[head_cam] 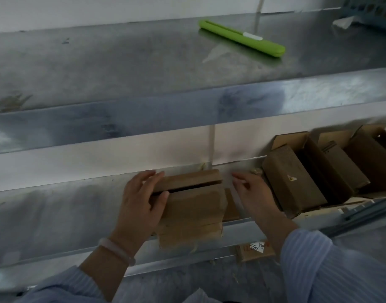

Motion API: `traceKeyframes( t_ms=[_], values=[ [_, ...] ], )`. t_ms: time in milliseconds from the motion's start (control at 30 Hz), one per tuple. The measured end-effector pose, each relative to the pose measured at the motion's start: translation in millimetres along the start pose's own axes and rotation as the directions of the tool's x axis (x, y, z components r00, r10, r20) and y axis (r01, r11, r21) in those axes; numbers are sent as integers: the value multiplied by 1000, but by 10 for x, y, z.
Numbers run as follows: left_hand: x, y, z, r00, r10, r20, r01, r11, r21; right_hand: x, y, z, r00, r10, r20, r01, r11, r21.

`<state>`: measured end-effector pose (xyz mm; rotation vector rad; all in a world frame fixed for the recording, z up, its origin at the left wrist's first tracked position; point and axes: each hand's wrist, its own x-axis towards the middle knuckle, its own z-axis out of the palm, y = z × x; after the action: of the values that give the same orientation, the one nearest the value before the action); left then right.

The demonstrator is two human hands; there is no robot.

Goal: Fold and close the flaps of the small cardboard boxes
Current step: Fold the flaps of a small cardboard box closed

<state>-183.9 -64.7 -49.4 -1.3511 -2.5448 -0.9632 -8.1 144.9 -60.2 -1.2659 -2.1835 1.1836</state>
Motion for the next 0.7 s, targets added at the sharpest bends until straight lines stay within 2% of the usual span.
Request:
traceKeyframes(
  t_ms=[67, 133, 233, 300, 367, 433, 500, 567, 700],
  values=[
    [-81, -30, -28, 977, -197, -85, 191, 979, -76, -218, -105, 35, 999, -41, 31, 39, 997, 69],
    [-149, 6, -54, 912, -410, -17, 393, 885, -250, -377, -171, 71, 993, -95, 70, 84, 987, 139],
    [-197, 56, -90, 832, -548, 87, 535, 751, -386, -446, -203, 98, 989, -122, 85, 105, 977, 185],
    [-200, 32, -128, 780, -605, 159, 590, 629, -506, -450, -266, 82, 990, -8, 140, -38, 944, 328],
    [-208, 24, -183, 743, -613, 270, 631, 504, -590, -441, -366, 32, 958, 145, 246, -248, 849, 467],
    [-200, 39, -270, 717, -590, 372, 664, 415, -622, -393, -430, -14, 920, 229, 318, -357, 823, 442],
    [-143, 89, -367, 720, -534, 443, 675, 394, -624, -332, -485, -45, 893, 248, 376, -392, 840, 375],
    [-79, 101, -414, 710, -501, 495, 700, 423, -576, -260, -551, -77, 877, 243, 414, -380, 878, 290],
    [14, -12, -396, 670, -405, 622, 719, 562, -409, -128, -630, -132, 812, 157, 562, -196, 981, 9]
  ],
)
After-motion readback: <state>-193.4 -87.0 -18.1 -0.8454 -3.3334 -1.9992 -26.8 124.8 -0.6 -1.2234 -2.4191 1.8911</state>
